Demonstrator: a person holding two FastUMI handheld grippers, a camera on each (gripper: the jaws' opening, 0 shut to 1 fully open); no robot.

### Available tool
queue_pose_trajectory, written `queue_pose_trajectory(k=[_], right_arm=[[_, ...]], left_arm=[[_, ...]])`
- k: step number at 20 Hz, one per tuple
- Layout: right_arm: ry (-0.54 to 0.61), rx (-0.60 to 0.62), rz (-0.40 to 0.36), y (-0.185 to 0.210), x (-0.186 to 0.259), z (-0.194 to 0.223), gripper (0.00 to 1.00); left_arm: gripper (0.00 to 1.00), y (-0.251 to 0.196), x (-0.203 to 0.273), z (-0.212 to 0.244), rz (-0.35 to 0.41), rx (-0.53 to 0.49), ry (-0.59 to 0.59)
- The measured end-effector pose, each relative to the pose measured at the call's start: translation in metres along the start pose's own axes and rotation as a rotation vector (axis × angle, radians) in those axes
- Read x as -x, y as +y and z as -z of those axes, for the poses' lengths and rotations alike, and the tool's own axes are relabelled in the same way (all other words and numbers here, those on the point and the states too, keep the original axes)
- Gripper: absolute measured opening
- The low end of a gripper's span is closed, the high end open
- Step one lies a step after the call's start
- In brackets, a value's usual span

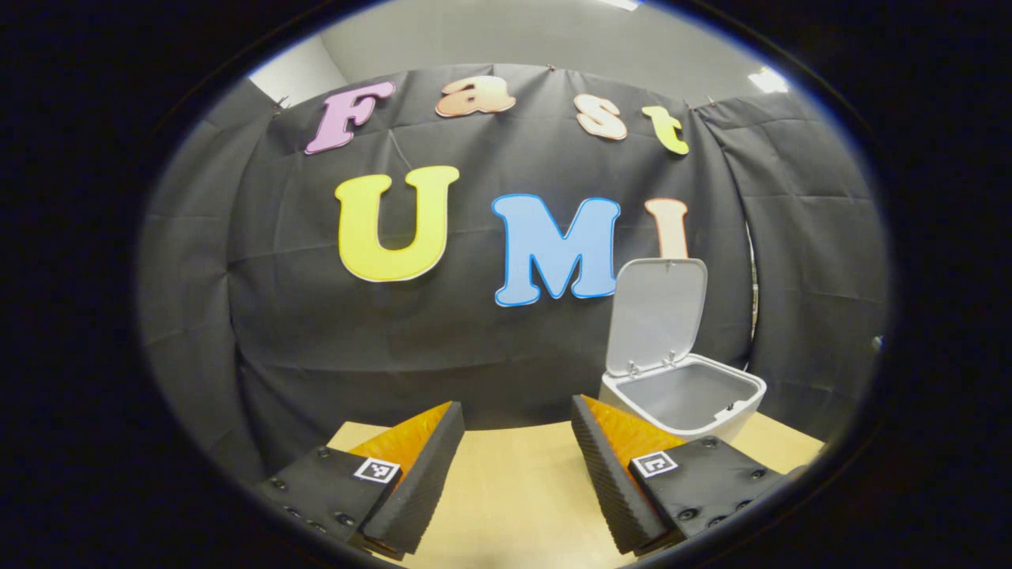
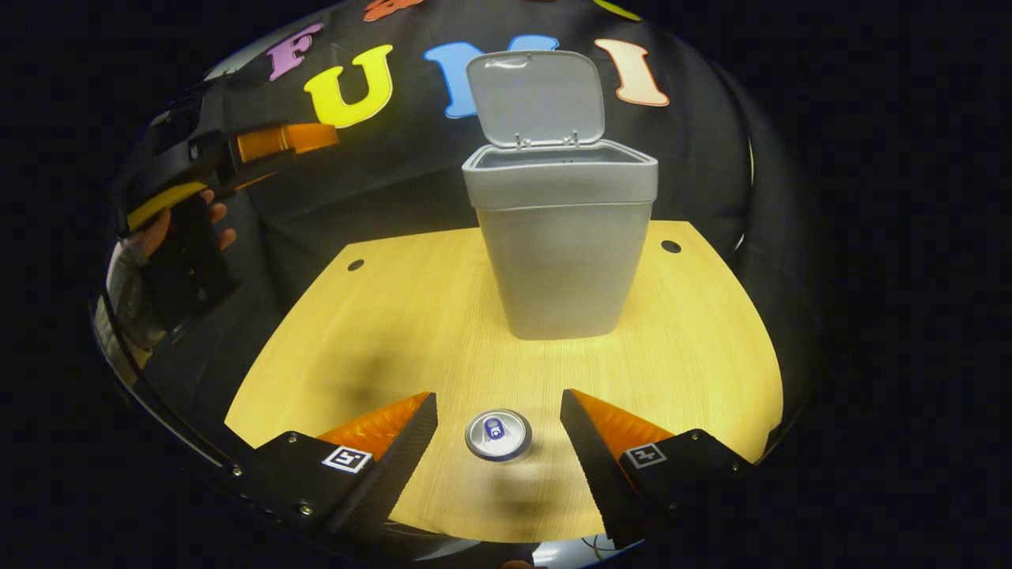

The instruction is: Press the lid of the desktop garbage bin to open it, pick up the crumpled paper on the desktop and throw it into the bin, then pick up the pop can on the desktop and drop it into the bin, and finally close the garbage bin lid.

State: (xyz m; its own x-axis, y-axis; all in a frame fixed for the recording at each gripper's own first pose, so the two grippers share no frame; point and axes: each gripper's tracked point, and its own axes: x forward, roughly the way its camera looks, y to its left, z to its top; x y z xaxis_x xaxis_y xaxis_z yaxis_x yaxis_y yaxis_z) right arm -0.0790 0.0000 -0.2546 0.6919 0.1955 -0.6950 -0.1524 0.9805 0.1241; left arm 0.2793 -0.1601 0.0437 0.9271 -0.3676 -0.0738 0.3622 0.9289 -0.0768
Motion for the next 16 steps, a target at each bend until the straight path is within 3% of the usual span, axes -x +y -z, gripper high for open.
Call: queue_pose_trajectory(k=[1,2,4,5,11,12,16], right_arm=[[0.013,0.011,0.002,0.001,-0.004,0.005,1.00],[0.029,0.018,0.002,0.001,-0.008,0.010,1.00],[0.060,0.026,-0.005,0.003,-0.017,0.019,1.00],[0.076,0.028,-0.009,0.005,-0.021,0.023,1.00],[0.143,0.082,0.001,0.004,-0.040,0.041,1.00],[0.151,0.090,0.001,0.005,-0.042,0.043,1.00],[0.175,0.116,0.009,0.002,-0.053,0.051,1.00]], left_arm=[[1.00,0.005,0.005,0.000,-0.008,-0.001,0.000],[0.91,0.010,0.008,0.000,-0.017,-0.002,0.001],[0.91,0.019,0.016,0.001,-0.032,0.001,0.003],[1.00,0.022,0.021,0.001,-0.039,0.004,0.004],[0.99,0.053,0.043,0.015,-0.094,0.016,0.027],[0.91,0.056,0.052,0.018,-0.104,0.017,0.029],[0.91,0.075,0.061,0.017,-0.142,0.009,0.034]])
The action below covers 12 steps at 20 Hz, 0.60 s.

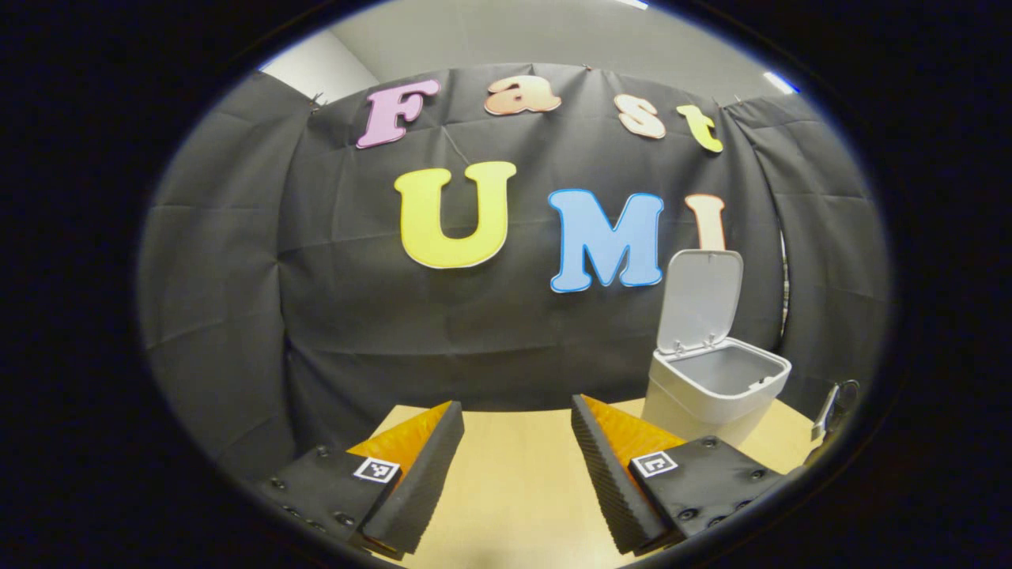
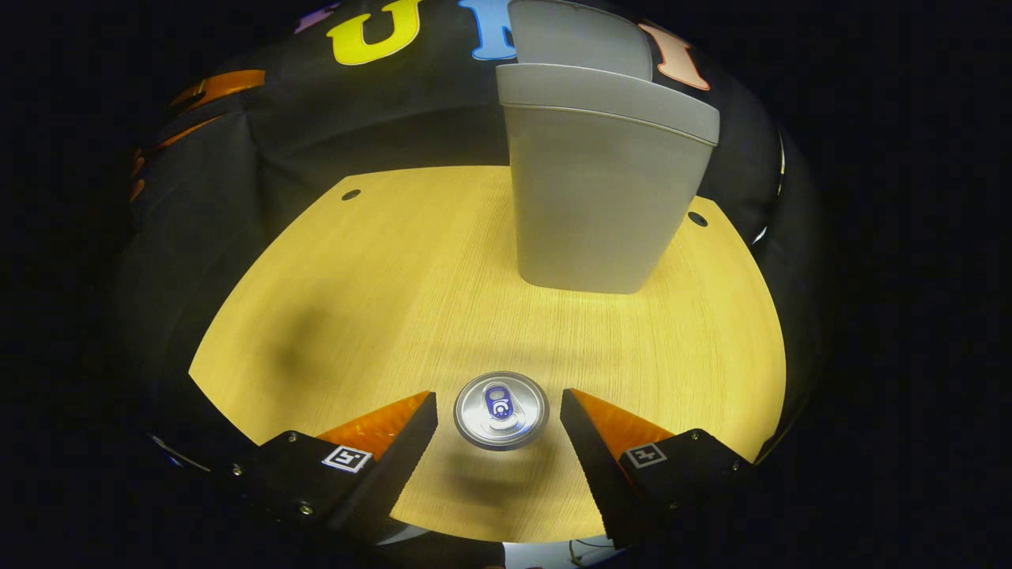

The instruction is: Press the lid of the desktop garbage bin to open it, pick up the crumpled paper on the desktop and throw it into the bin, then pick up the pop can on the desktop and drop it into the bin, and finally close the garbage bin lid.

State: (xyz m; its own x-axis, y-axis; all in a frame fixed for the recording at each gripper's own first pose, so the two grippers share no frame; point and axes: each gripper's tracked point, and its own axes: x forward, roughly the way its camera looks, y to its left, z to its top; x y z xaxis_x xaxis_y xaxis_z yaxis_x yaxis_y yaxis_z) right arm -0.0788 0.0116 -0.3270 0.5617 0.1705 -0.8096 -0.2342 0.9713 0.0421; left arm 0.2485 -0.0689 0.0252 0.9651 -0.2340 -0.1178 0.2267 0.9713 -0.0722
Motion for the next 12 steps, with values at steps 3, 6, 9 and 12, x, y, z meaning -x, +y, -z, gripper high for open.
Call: queue_pose_trajectory(k=[3,6,9,12], right_arm=[[0.031,0.020,-0.009,0.003,-0.008,0.006,1.00],[0.028,0.032,-0.025,0.002,-0.008,0.001,0.84],[0.006,0.040,-0.025,0.004,-0.006,-0.007,0.84],[-0.046,0.037,-0.037,0.008,0.003,-0.029,0.84]], left_arm=[[0.91,0.011,0.006,0.004,-0.023,0.002,0.005],[1.00,0.019,0.009,0.009,-0.038,0.003,0.016],[0.91,0.024,0.011,0.014,-0.052,0.012,0.023],[0.83,0.028,0.011,0.014,-0.062,0.018,0.025]])
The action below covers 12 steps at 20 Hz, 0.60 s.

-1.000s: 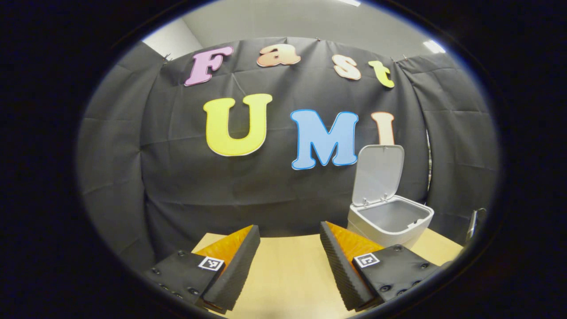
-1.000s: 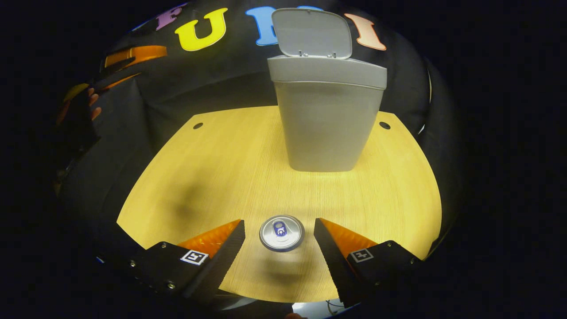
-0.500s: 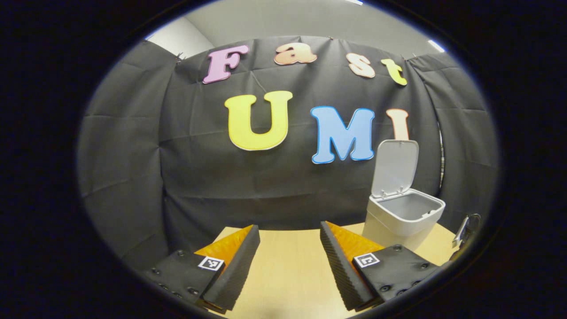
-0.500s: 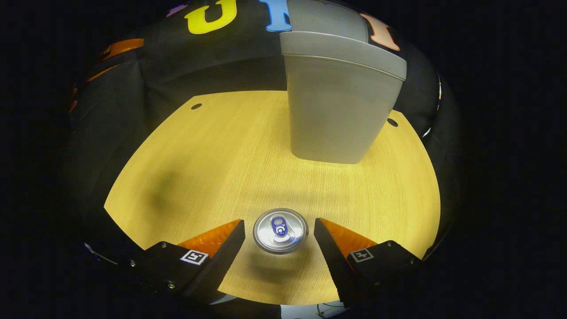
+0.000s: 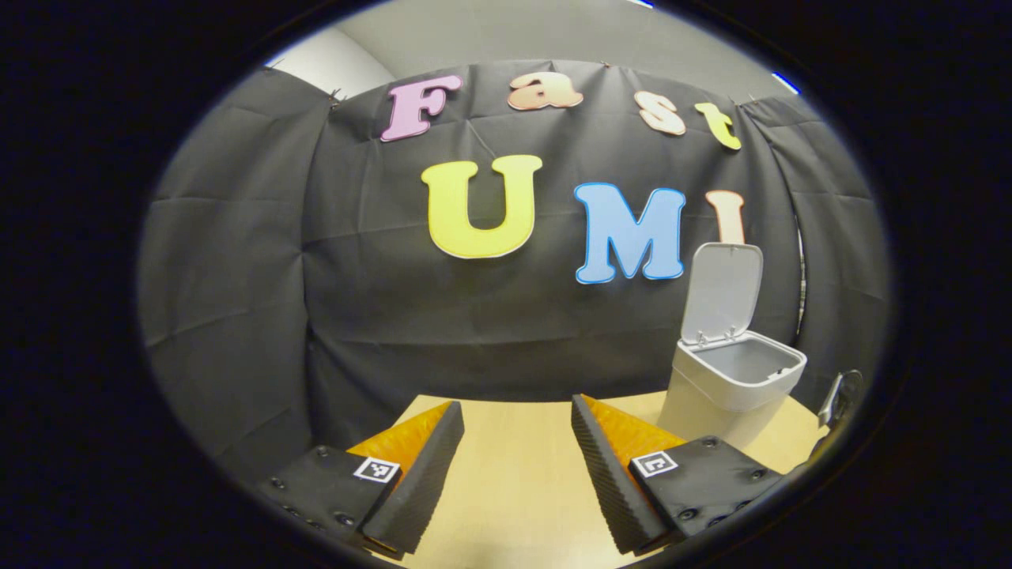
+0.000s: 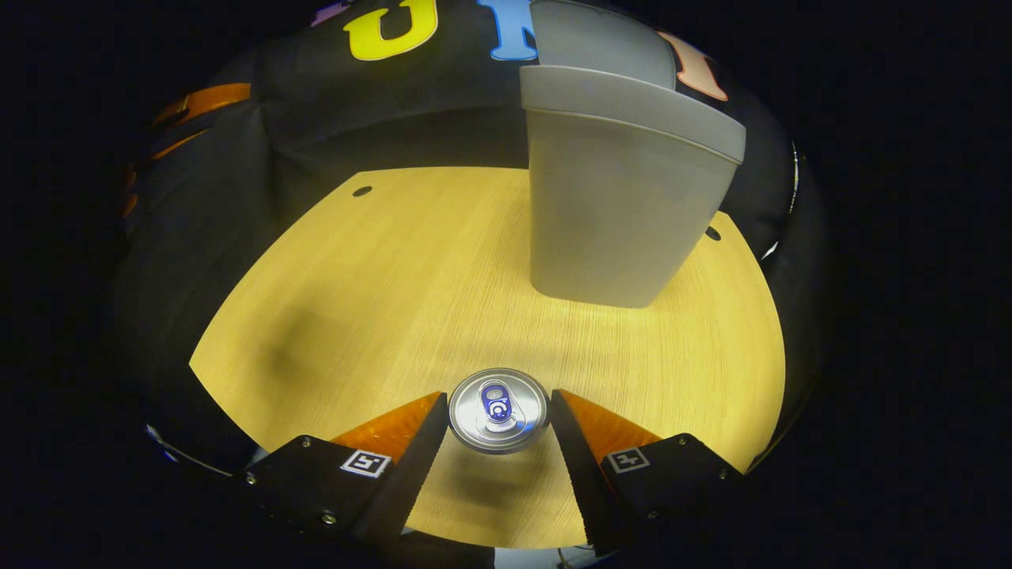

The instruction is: Press the lid of the desktop garbage bin to open it, pick up the crumpled paper on the desktop and throw it into the bin, then pick up the pop can on the desktop and drop it into the bin, and finally close the garbage bin lid.

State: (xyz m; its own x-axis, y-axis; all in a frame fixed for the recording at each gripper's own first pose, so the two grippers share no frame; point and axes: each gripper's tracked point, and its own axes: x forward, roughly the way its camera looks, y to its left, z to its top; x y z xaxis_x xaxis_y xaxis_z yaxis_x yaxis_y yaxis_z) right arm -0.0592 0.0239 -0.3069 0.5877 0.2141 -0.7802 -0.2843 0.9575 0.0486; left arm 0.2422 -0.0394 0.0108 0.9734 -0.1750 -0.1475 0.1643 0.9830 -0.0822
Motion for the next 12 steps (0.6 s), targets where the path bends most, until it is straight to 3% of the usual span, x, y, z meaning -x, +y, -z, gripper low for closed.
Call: queue_pose_trajectory(k=[1,2,4,5,7,8,9,10,12], right_arm=[[-0.024,0.000,-0.005,0.002,0.005,-0.008,0.84],[-0.049,0.001,-0.008,0.004,0.011,-0.019,0.83],[-0.107,0.004,-0.029,0.009,0.023,-0.043,0.84],[-0.140,0.007,-0.039,0.013,0.030,-0.058,0.84],[-0.201,0.014,-0.048,0.017,0.040,-0.083,0.83],[-0.230,0.018,-0.051,0.018,0.046,-0.095,0.83],[-0.260,0.021,-0.055,0.022,0.056,-0.104,0.83],[-0.288,0.023,-0.059,0.025,0.064,-0.114,0.83],[-0.345,0.023,-0.067,0.028,0.078,-0.135,0.83]], left_arm=[[0.99,0.001,0.000,0.002,-0.002,0.002,0.001],[0.91,0.002,0.000,0.003,-0.004,0.005,0.004],[0.92,0.001,-0.002,0.006,-0.004,0.015,0.010],[1.00,0.002,-0.001,0.008,-0.003,0.020,0.013],[0.99,-0.001,-0.003,0.009,-0.001,0.026,0.019],[0.91,-0.002,-0.004,0.010,0.001,0.029,0.020],[0.91,-0.002,-0.003,0.011,0.003,0.030,0.020],[0.99,-0.003,-0.003,0.010,0.006,0.030,0.020],[0.99,-0.004,-0.003,0.011,0.010,0.026,0.018]])
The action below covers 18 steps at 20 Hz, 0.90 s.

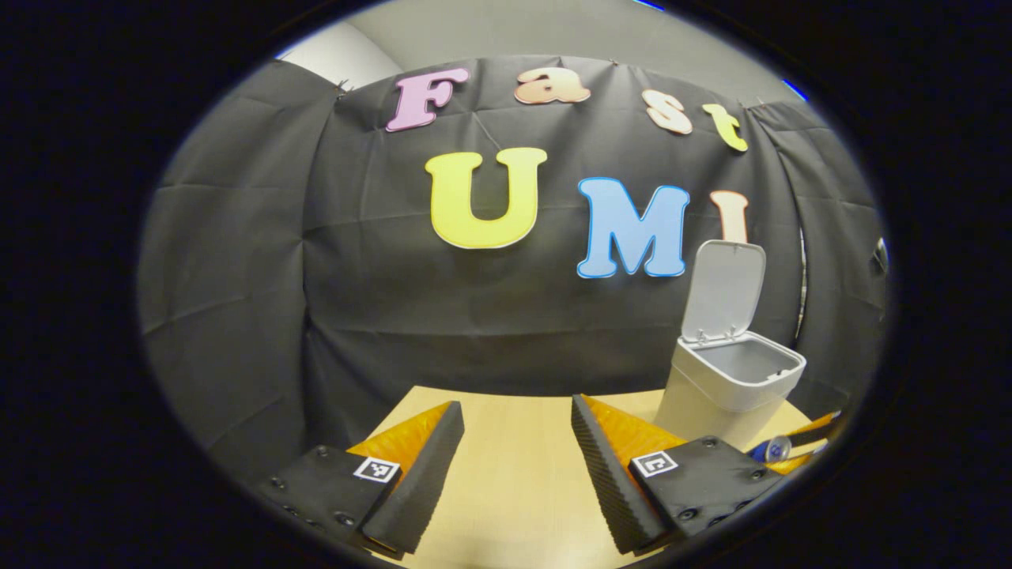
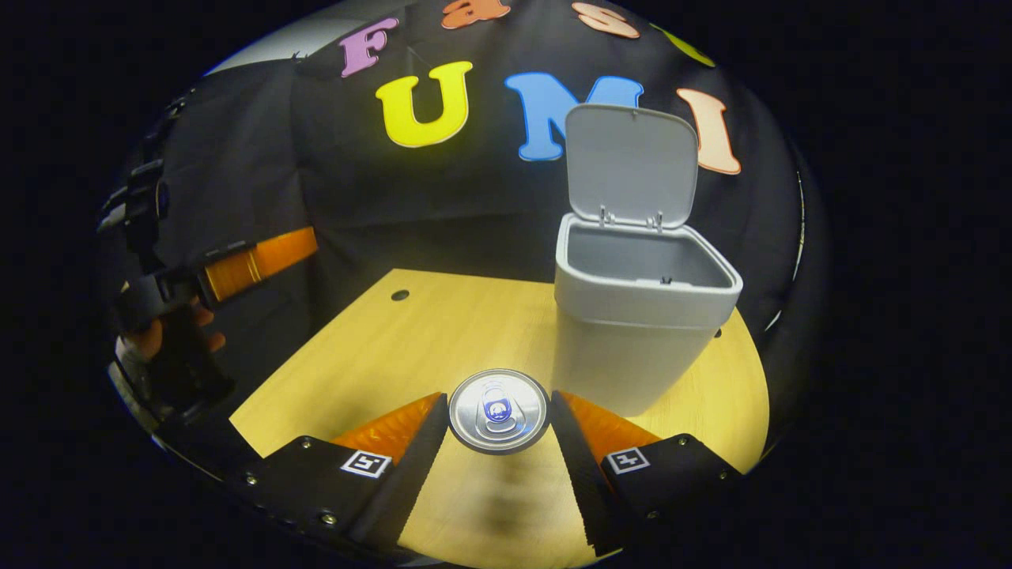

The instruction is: Press the lid of the desktop garbage bin to open it, pick up the crumpled paper on the desktop and throw it into the bin, then pick up the pop can on the desktop and drop it into the bin, and finally close the garbage bin lid.

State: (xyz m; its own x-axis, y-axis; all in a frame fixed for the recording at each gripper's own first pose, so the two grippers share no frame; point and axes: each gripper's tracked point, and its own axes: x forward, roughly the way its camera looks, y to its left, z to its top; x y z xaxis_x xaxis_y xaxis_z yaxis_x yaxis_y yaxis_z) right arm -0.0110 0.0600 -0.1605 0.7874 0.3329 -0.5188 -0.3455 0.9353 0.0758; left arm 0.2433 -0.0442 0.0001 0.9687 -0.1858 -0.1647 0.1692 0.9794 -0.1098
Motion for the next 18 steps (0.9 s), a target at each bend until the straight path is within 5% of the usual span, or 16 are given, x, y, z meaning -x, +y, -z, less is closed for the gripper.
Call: queue_pose_trajectory(k=[1,13,14,18], right_arm=[[-0.030,0.000,-0.002,-0.001,0.003,-0.011,0.83],[-0.292,0.009,0.053,-0.029,0.023,-0.124,0.83],[-0.303,0.014,0.066,-0.033,0.023,-0.129,0.83],[-0.343,0.034,0.114,-0.053,0.017,-0.146,0.83]], left_arm=[[0.91,-0.001,-0.001,0.000,0.001,-0.002,-0.001],[0.91,-0.004,-0.005,-0.001,0.009,0.006,0.003],[0.99,-0.004,-0.006,0.000,0.008,0.008,0.005],[0.99,-0.001,-0.008,0.002,0.002,0.016,0.011]])
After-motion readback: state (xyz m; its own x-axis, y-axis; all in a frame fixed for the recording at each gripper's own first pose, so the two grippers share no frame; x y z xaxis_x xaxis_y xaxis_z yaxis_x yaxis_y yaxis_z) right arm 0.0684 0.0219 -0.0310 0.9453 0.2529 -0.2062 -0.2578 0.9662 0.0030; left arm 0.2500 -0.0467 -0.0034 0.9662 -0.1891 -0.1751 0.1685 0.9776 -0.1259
